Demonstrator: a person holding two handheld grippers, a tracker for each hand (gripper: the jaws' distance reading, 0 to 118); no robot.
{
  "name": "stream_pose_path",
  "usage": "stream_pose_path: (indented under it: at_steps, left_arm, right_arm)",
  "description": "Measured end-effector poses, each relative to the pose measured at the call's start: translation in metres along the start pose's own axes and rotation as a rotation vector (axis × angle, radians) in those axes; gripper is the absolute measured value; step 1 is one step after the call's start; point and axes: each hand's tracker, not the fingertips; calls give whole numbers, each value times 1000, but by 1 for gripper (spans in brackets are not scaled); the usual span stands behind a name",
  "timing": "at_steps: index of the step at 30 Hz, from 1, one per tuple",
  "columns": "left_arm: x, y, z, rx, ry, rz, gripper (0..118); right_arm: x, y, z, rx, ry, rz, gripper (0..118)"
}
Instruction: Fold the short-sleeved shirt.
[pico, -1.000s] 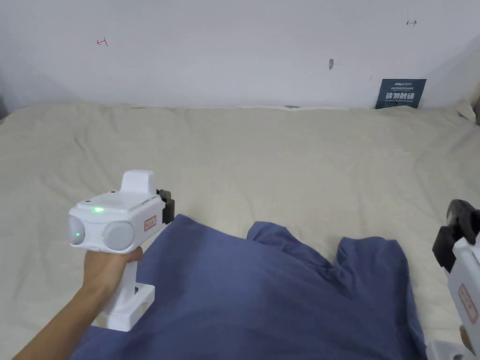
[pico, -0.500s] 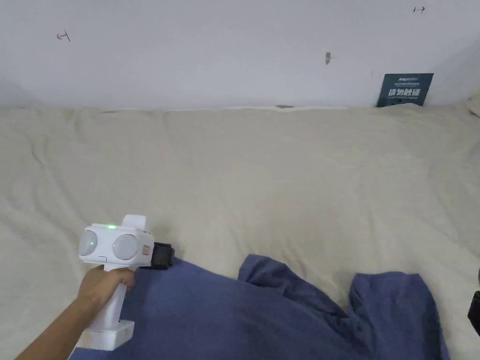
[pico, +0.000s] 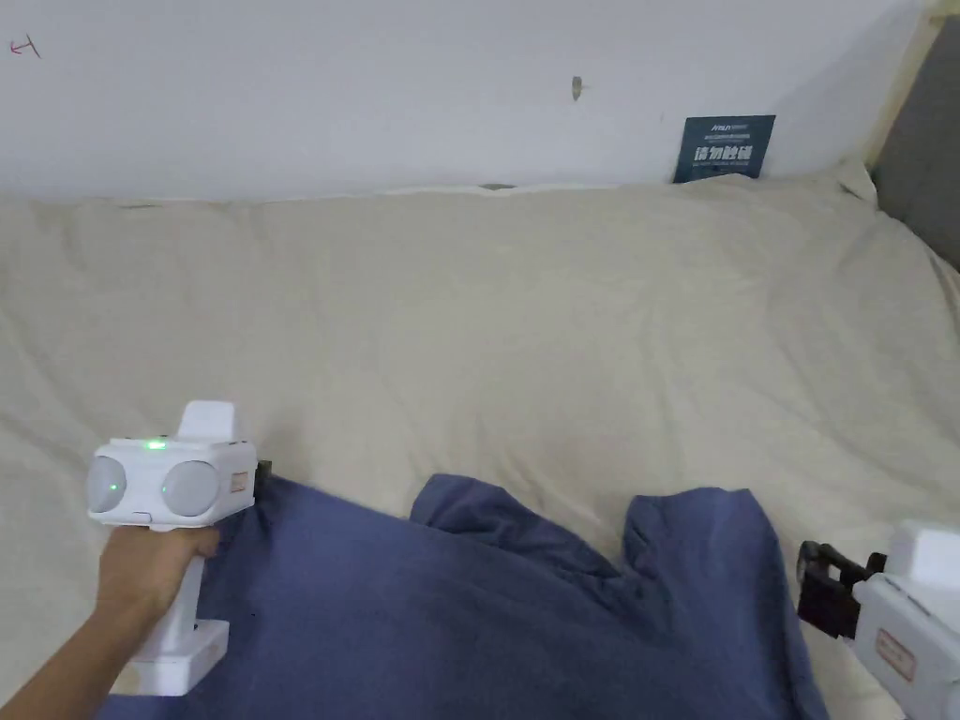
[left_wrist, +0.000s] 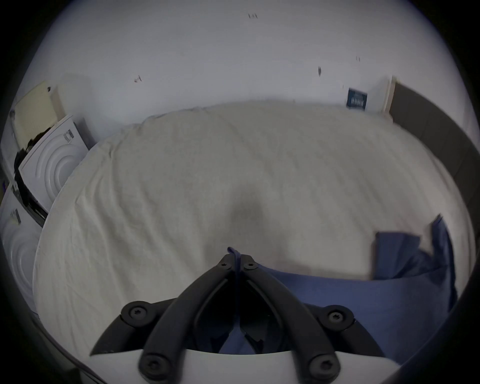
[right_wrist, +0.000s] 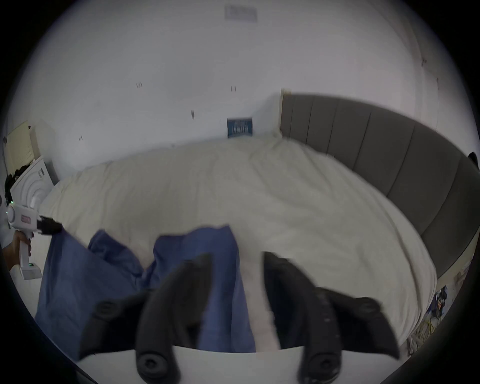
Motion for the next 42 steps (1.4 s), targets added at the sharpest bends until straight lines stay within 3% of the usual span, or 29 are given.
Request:
stream_pose_path:
  at_steps: [2, 4, 9, 10, 13, 15, 16, 18, 20, 25, 31, 42]
  left_arm:
    - [-2, 5, 22, 36, -17, 9, 2]
    - [-2, 8, 43, 48, -26, 0, 2]
    - [0, 9, 80, 85, -42, -11, 2]
    - [1, 7, 85, 87, -42, -15, 2]
    - [3, 2, 99, 97, -35, -22, 2]
    - [3, -2, 105, 97, -33, -21, 2]
    - [3, -3, 106, 97, -32, -18, 2]
    - [2, -7, 113, 98, -30, -13, 2]
    - [0, -10, 118, 98, -27, -3, 2]
    - [-11, -16, 141, 125, -21, 37, 2]
    - [-40, -6, 191, 238, 7, 134, 2]
    - [-108, 84, 304, 527, 120, 208, 2]
  right_arm:
    - [3, -9, -11, -91, 5, 1, 89]
    - [3, -20, -21, -163, -21, -3, 107]
    - [2, -51, -45, -251, -27, -12, 107]
    - [4, -56, -50, -277, -26, -11, 101]
    - [3, -69, -54, -310, -31, -11, 69]
    - [0, -77, -48, -277, -35, -12, 63]
    - [0, -77, -46, -269, -27, -14, 47]
    - [7, -76, -45, -274, -14, -21, 42]
    - [11, -75, -41, -245, 20, -46, 6]
    - [3, -56, -1, -112, 19, 31, 5]
    - [-6, 16, 61, 133, 61, 125, 5]
    - [-58, 195, 159, 542, 214, 154, 5]
